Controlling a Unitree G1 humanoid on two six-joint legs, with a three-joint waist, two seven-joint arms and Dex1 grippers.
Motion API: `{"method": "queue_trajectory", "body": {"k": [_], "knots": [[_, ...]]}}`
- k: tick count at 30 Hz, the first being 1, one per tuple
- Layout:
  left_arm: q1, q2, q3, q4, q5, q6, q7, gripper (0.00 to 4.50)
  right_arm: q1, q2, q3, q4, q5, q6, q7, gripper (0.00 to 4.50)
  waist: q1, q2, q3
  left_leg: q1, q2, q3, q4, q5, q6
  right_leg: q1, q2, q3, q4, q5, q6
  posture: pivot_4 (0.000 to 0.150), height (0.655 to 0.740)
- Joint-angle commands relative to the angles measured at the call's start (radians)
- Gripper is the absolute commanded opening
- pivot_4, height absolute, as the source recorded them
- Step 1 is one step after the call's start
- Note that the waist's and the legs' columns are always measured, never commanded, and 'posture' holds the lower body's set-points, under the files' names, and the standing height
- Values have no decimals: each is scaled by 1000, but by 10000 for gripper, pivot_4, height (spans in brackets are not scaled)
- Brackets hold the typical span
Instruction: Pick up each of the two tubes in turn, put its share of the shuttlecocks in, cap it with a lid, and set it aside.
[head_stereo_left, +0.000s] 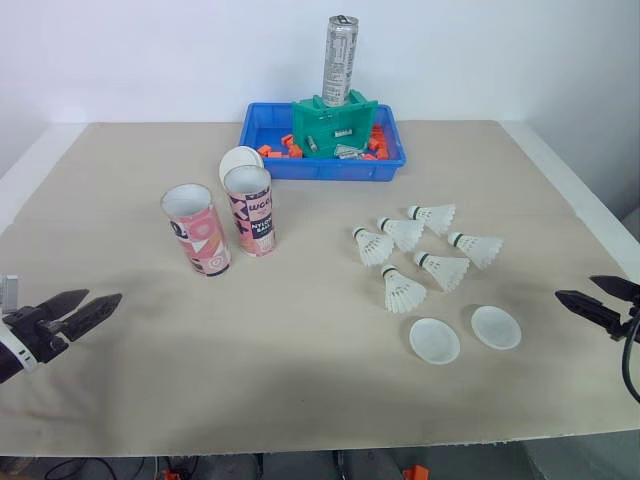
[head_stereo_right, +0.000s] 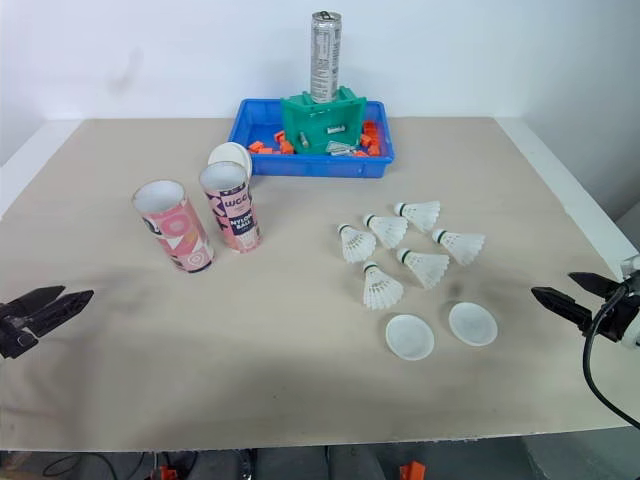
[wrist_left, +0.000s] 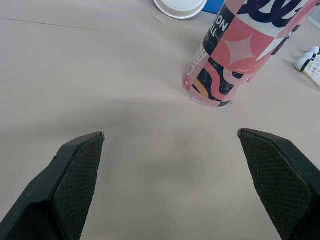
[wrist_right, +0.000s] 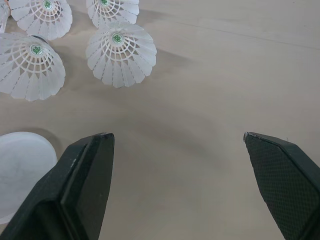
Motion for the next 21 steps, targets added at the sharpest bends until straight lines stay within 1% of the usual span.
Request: {"method": "queue_trajectory", "body": {"k": [1, 4, 21], "knots": [[-17, 20, 10, 0, -19, 15, -2, 45000, -15, -23, -9, 10, -2, -27, 5, 44334, 0, 0, 0, 0, 0, 0, 0, 0, 0, 0, 0, 0, 0, 0, 0, 1500, 7075], [-23, 9, 6, -7, -1, -4, 10, 45000, -20, -13, -3, 20, -4, -41, 4, 44334, 0, 0, 0, 0, 0, 0, 0, 0, 0, 0, 0, 0, 0, 0, 0, 1500, 7075], [-2, 2, 20, -25, -14, 4, 10, 45000, -24, -3, 21, 14, 1, -51, -3, 44334, 0, 0, 0, 0, 0, 0, 0, 0, 0, 0, 0, 0, 0, 0, 0, 1500, 7075]]}}
